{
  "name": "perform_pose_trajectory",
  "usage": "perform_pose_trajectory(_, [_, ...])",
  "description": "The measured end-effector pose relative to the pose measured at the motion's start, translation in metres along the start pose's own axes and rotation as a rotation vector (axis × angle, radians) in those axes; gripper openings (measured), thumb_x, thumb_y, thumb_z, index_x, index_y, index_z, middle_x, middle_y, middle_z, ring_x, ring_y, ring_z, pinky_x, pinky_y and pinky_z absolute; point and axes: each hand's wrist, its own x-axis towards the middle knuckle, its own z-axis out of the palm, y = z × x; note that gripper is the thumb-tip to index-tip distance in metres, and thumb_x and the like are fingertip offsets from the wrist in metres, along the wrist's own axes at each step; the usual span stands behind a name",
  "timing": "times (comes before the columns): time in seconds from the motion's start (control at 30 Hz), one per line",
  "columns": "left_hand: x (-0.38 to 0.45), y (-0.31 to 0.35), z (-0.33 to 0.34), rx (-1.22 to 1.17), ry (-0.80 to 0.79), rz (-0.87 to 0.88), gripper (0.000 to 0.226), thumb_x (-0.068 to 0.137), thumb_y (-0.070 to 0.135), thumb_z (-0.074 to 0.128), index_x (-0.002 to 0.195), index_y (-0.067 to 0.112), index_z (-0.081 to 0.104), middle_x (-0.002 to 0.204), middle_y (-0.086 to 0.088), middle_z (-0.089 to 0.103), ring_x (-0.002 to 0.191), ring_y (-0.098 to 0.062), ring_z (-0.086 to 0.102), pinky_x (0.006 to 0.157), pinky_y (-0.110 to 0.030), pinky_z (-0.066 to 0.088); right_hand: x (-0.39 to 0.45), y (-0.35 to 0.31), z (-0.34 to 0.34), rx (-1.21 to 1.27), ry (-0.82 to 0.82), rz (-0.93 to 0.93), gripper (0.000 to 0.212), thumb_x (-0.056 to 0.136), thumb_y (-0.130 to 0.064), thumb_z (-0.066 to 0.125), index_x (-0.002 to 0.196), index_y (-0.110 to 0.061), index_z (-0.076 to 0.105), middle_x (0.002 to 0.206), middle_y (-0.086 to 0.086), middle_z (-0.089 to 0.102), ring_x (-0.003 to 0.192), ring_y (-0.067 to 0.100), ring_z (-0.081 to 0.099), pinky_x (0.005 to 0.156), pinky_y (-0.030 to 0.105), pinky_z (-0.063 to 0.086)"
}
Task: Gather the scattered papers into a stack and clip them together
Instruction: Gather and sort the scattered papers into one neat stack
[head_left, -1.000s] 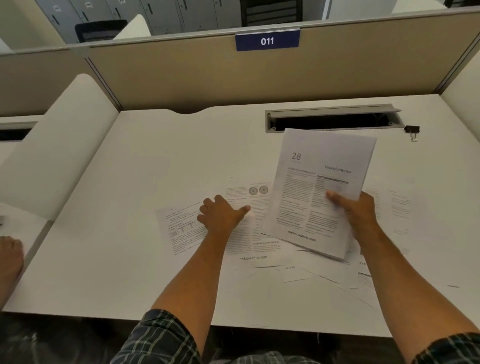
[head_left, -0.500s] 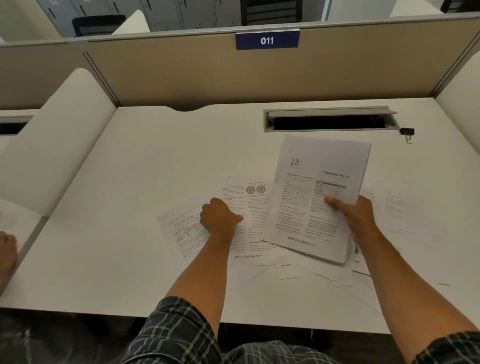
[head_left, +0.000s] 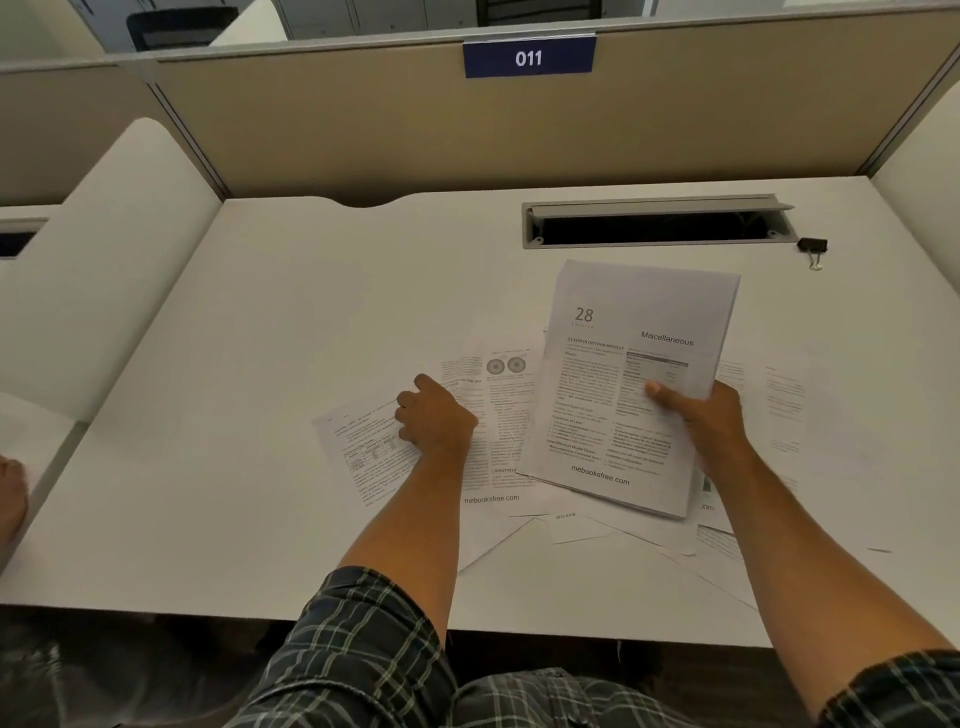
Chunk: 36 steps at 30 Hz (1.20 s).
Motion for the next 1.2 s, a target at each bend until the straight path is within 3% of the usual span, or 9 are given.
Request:
perform_pose_trajectory(0.3, [0.006, -0.004, -0.005, -0.100, -0.081, 0.006, 0.059, 0.073, 0.029, 0.089, 0.119, 0.013, 0.057, 0.120, -0.011, 0.066, 0.113, -0.036, 0.065, 0.097, -0.053, 0.053, -0.003, -0.009, -0.004, 0.011, 0.011, 0.000, 0.045, 0.075, -0.017, 0.090, 0.117, -0.014, 0.073, 0.104, 0.003, 0.079, 0.093, 0.024, 0.078, 0.082, 0.047, 0.063])
perform_pose_trajectory(0.43, [0.004, -0.008, -0.005, -0.090, 0.004, 0.100, 0.034, 0.081, 0.027, 0.079, 0.110, 0.015, 0.065, 0.111, -0.004, 0.069, 0.107, -0.031, 0.067, 0.099, -0.051, 0.051, -0.003, -0.009, -0.007, 0.002, 0.009, 0.004, 0.044, 0.075, -0.019, 0.090, 0.116, -0.016, 0.074, 0.104, 0.003, 0.079, 0.092, 0.024, 0.078, 0.081, 0.048, 0.063])
perform_pose_trajectory(0.53, [0.005, -0.014, -0.006, -0.230, 0.022, 0.202, 0.009, 0.087, 0.020, 0.070, 0.088, 0.013, 0.065, 0.092, -0.002, 0.071, 0.086, -0.026, 0.070, 0.078, -0.039, 0.057, -0.002, -0.008, -0.010, -0.020, 0.012, 0.014, 0.048, 0.074, -0.024, 0.092, 0.117, -0.017, 0.074, 0.106, 0.003, 0.079, 0.093, 0.025, 0.078, 0.082, 0.051, 0.062])
perform_pose_trajectory(0.6, [0.005, -0.016, -0.011, -0.385, 0.015, 0.265, 0.010, 0.091, 0.019, 0.066, 0.086, 0.011, 0.063, 0.088, -0.003, 0.070, 0.078, -0.023, 0.067, 0.061, -0.027, 0.050, -0.002, -0.008, -0.013, -0.028, 0.009, 0.020, 0.047, 0.075, -0.024, 0.091, 0.117, -0.018, 0.073, 0.106, 0.003, 0.079, 0.093, 0.026, 0.078, 0.080, 0.050, 0.062])
perform_pose_trajectory(0.67, [0.009, -0.016, -0.020, -0.514, 0.027, 0.307, 0.011, 0.092, 0.019, 0.063, 0.089, 0.009, 0.065, 0.085, -0.001, 0.069, 0.078, -0.021, 0.067, 0.057, -0.023, 0.046, -0.002, -0.008, -0.016, -0.039, 0.013, 0.023, 0.045, 0.076, -0.024, 0.090, 0.117, -0.018, 0.073, 0.104, 0.003, 0.079, 0.092, 0.027, 0.078, 0.076, 0.047, 0.063])
perform_pose_trajectory(0.9, [0.021, -0.014, -0.044, -0.977, -0.067, 0.255, 0.023, 0.093, 0.023, 0.073, 0.111, 0.008, 0.075, 0.099, -0.002, 0.076, 0.090, -0.017, 0.074, 0.071, -0.022, 0.060, 0.001, -0.011, -0.028, -0.103, 0.067, 0.003, 0.038, 0.084, -0.014, 0.082, 0.121, -0.011, 0.070, 0.103, 0.005, 0.075, 0.079, 0.015, 0.075, 0.079, 0.039, 0.062])
perform_pose_trajectory(0.97, [0.023, -0.008, -0.045, -1.079, -0.180, 0.209, 0.023, 0.091, 0.024, 0.076, 0.110, 0.011, 0.076, 0.103, -0.003, 0.078, 0.095, -0.022, 0.076, 0.081, -0.032, 0.062, 0.001, -0.012, -0.027, -0.116, 0.065, 0.010, 0.040, 0.086, -0.014, 0.080, 0.124, -0.008, 0.069, 0.105, 0.007, 0.074, 0.082, 0.016, 0.072, 0.079, 0.037, 0.060])
perform_pose_trajectory(1.07, [0.017, 0.003, -0.047, -1.273, -0.416, 0.163, 0.018, 0.089, 0.018, 0.078, 0.105, 0.009, 0.076, 0.105, -0.007, 0.079, 0.099, -0.026, 0.075, 0.088, -0.043, 0.060, 0.000, -0.014, -0.022, -0.101, 0.030, 0.035, 0.034, 0.088, -0.016, 0.079, 0.121, -0.013, 0.070, 0.098, 0.001, 0.076, 0.072, 0.014, 0.076, 0.060, 0.028, 0.061])
perform_pose_trajectory(1.2, [0.007, 0.016, -0.047, -1.286, -0.526, 0.239, 0.024, 0.088, 0.013, 0.078, 0.110, 0.004, 0.074, 0.112, -0.012, 0.077, 0.105, -0.030, 0.073, 0.094, -0.045, 0.059, -0.004, -0.019, -0.012, -0.051, -0.100, 0.065, 0.038, 0.085, -0.022, 0.082, 0.121, -0.015, 0.071, 0.107, 0.006, 0.079, 0.092, 0.026, 0.078, 0.079, 0.044, 0.063])
